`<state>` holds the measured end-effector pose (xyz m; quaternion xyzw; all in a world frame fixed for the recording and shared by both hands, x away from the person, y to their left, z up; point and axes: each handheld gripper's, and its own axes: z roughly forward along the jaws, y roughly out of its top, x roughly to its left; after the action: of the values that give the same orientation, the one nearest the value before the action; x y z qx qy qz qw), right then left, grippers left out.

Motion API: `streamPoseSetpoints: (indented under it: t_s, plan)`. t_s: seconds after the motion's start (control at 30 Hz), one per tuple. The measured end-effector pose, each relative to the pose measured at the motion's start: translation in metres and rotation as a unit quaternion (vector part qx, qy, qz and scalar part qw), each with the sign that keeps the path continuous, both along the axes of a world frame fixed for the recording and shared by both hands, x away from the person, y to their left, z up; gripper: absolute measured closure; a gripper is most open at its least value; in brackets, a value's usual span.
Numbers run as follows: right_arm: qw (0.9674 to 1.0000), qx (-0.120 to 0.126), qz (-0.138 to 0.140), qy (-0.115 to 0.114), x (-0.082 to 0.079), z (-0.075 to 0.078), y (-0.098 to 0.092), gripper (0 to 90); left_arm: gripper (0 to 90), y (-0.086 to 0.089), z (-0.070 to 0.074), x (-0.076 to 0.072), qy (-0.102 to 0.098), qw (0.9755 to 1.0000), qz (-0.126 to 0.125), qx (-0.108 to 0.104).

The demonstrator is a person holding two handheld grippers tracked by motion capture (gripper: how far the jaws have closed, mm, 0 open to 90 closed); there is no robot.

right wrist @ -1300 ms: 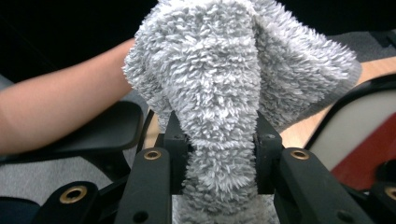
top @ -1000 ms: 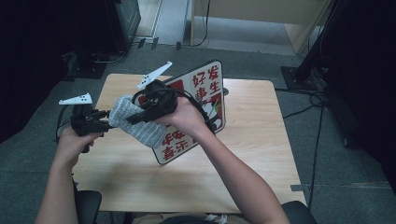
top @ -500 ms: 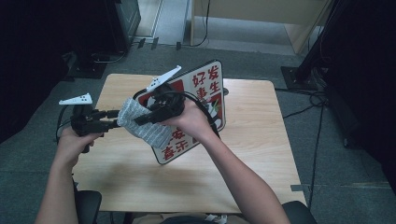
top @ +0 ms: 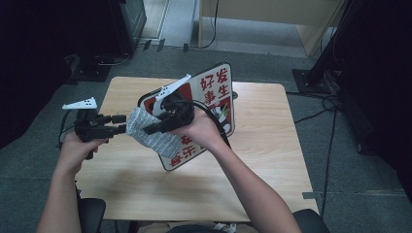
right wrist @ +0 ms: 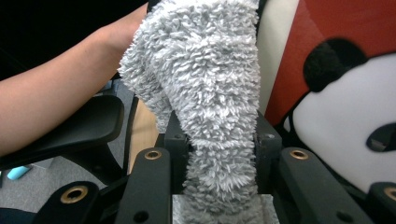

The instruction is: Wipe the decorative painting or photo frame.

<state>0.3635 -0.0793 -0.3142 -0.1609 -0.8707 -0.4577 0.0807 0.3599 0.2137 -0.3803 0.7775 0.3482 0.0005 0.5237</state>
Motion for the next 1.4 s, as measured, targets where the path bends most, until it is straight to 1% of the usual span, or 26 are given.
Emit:
streamPoseSetpoints:
  t_s: [0.3,0.57,0.83,1.0,1.4]
  plan:
    - [1.0000,0.002,-0.003,0.006,-0.002,-0.009,-0.004,67.3,34.1,0.000,0.000,0.000,0.001,1.0000,-0.001,-0.002]
    - [1.0000,0.002,-0.002,0.007,-0.003,-0.017,-0.007,67.2,34.0,0.000,0.000,0.000,0.001,1.0000,-0.003,0.000]
    - [0.9999,0.001,-0.004,0.013,-0.005,-0.025,-0.010,67.2,34.1,0.000,-0.001,0.000,0.001,1.0000,-0.003,0.002]
    - [0.9998,-0.003,-0.006,0.016,-0.006,-0.029,-0.011,67.3,34.1,-0.001,-0.001,0.000,0.003,1.0000,-0.003,0.001]
    - [0.9995,-0.013,-0.010,0.027,-0.011,-0.044,-0.012,67.3,34.0,0.000,-0.001,0.000,0.003,1.0000,-0.004,0.002]
